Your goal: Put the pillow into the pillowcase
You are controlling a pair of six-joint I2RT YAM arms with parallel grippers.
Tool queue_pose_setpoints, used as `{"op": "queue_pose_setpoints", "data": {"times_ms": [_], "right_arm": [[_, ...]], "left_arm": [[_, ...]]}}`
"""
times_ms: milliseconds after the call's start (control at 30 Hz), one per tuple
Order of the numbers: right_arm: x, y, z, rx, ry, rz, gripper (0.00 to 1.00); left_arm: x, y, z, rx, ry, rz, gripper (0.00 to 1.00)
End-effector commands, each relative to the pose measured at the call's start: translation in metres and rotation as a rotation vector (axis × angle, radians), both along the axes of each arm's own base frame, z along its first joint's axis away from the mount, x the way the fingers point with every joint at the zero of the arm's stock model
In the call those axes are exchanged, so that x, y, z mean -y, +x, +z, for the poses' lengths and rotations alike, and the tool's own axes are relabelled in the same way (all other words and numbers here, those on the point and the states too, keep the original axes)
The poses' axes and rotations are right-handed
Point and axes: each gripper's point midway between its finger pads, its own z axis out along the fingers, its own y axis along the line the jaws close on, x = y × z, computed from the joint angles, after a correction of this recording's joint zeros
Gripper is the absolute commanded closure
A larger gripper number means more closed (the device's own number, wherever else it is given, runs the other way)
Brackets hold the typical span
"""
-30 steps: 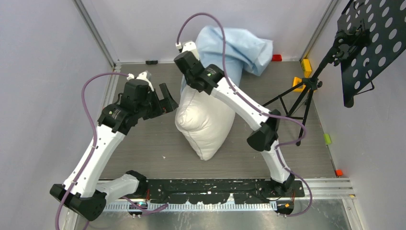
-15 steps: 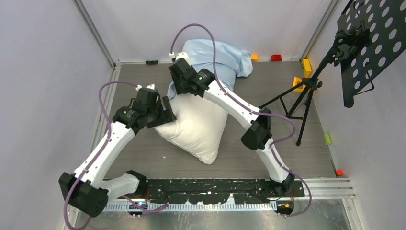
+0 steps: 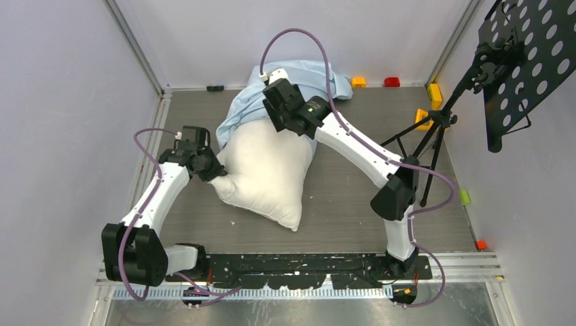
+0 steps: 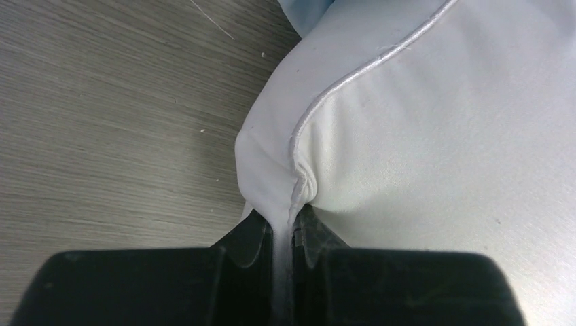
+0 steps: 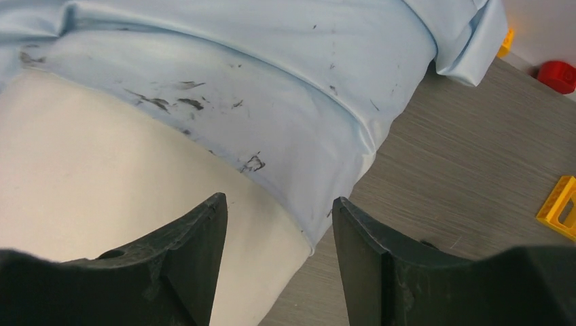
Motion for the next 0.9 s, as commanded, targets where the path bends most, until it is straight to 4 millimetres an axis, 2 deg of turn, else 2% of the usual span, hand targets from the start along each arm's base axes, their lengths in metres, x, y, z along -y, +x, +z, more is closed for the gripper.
{"op": "queue_pose_setpoints", "data": {"times_ms": [0,200,300,400,467,500,533,567,667,700,733,767,867], "right_arm": [[-0.002,0.022,-0.025,0.048,-0.117,-0.022,0.37],[0.006,0.051,-0.037,0.132,-0.232,-0.146,0.37],[0.013,0.064,-0.033,0.197,-0.275,-0.226,0.43],[0.027,0.071,-0.016,0.272,-0.328,-0.341,0.66],[0.03,0.066,-0.003,0.283,-0.319,-0.38,0.93],[0.024,0.059,0.004,0.276,-0.29,-0.37,0.99],[0.014,0.046,0.012,0.266,-0.256,-0.347,1.0],[-0.002,0.025,0.02,0.246,-0.22,-0.293,1.0],[-0.071,-0.051,0.009,0.143,-0.062,-0.042,1.0],[-0.085,-0.074,0.001,0.118,-0.031,0.021,1.0],[-0.09,-0.092,-0.013,0.073,0.004,0.046,1.0],[-0.086,-0.101,-0.03,0.024,0.009,0.059,1.0],[-0.061,-0.103,-0.081,-0.084,0.026,0.014,1.0]], "left_arm": [[-0.002,0.029,0.018,0.102,-0.025,0.005,1.0],[-0.011,0.037,0.017,0.096,-0.024,0.025,1.0],[-0.014,0.042,0.016,0.093,-0.027,0.035,1.0],[-0.02,0.049,0.014,0.092,-0.03,0.061,1.0],[-0.025,0.055,0.009,0.087,-0.032,0.092,1.0],[-0.026,0.059,0.006,0.086,-0.041,0.113,1.0],[-0.026,0.063,0.002,0.083,-0.051,0.132,1.0],[-0.025,0.07,-0.001,0.088,-0.063,0.151,1.0],[-0.027,0.087,-0.011,0.079,-0.083,0.214,1.0],[-0.029,0.094,-0.012,0.082,-0.081,0.223,1.0],[-0.033,0.102,-0.012,0.084,-0.073,0.229,1.0],[-0.049,0.109,-0.013,0.075,-0.068,0.271,1.0],[-0.071,0.128,-0.01,0.071,-0.123,0.355,1.0]]}}
